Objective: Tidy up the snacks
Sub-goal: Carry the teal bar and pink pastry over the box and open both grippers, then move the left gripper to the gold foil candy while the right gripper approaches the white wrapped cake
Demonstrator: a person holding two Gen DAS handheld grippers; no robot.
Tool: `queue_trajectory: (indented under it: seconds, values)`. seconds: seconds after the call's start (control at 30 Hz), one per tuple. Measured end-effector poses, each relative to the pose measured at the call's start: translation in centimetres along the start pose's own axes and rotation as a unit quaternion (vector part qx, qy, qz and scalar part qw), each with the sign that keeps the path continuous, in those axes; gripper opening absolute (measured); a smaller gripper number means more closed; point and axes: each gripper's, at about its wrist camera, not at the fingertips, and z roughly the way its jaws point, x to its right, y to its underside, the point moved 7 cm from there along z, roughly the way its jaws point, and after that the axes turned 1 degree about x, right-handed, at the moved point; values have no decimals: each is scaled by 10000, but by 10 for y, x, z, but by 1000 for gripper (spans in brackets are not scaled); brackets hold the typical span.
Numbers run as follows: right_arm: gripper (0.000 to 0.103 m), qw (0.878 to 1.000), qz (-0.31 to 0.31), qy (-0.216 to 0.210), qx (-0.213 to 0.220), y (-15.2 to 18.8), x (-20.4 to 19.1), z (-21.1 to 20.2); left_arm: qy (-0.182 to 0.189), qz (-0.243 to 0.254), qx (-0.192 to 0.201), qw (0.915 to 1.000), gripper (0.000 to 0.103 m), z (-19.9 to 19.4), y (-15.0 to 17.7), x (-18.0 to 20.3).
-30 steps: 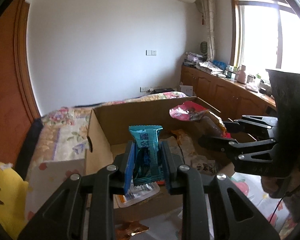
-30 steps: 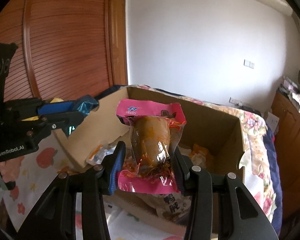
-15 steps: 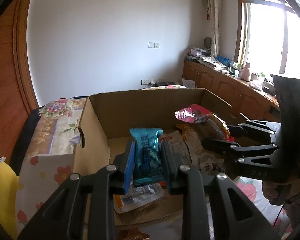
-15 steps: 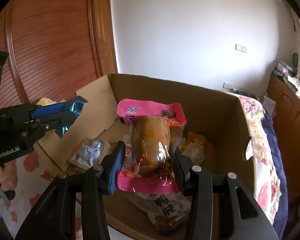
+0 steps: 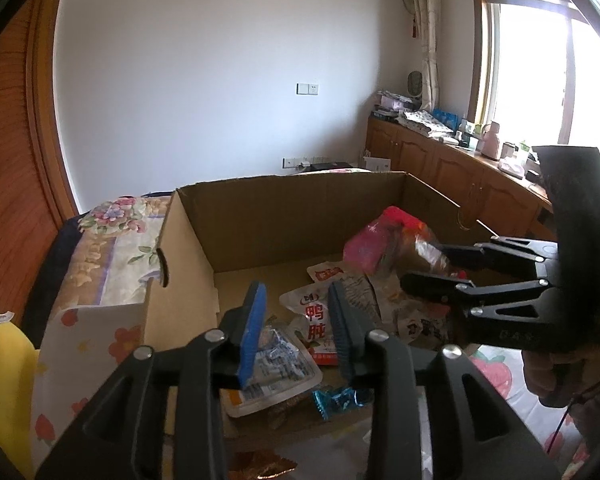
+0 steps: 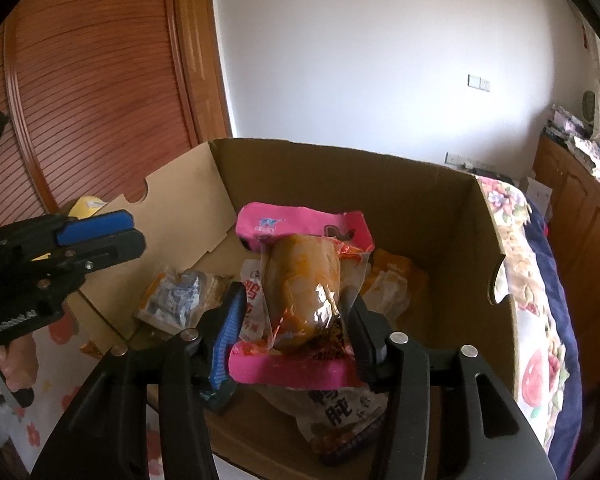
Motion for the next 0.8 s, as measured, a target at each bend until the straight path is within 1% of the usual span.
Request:
queue_trajectory:
  seconds: [0.07,0.17,0.3,0.43,0.6,0.7,0.8]
  values:
    - [61,9999,-35,76,94,-2,1,-4,-6,12,35,10000,35,-6,0,1]
    - [61,9998,-22,119,150,-2,1,-14,-51,27,91,9999,38,-17,1,1]
    - [61,9998,-7,-3,221,-1,-6,-37,-111,34,190,9998,46,-38,4,1]
    - [61,9995,-95,-56,283,4,-21,-65,-172,23,271,9995,49,-60,9,-3]
    - [61,9994,8,-270,234,25,-42,-87,-243,-30,270,9993,51,-80,25,-11]
    - [60,9993,39,-333,145,41,-52,-90,-247,-67,210,9995,51,-87,40,-14]
    - [60,9991,81,-416,-71,63,-63,-85,-283,-62,140,9995,51,-90,56,-17]
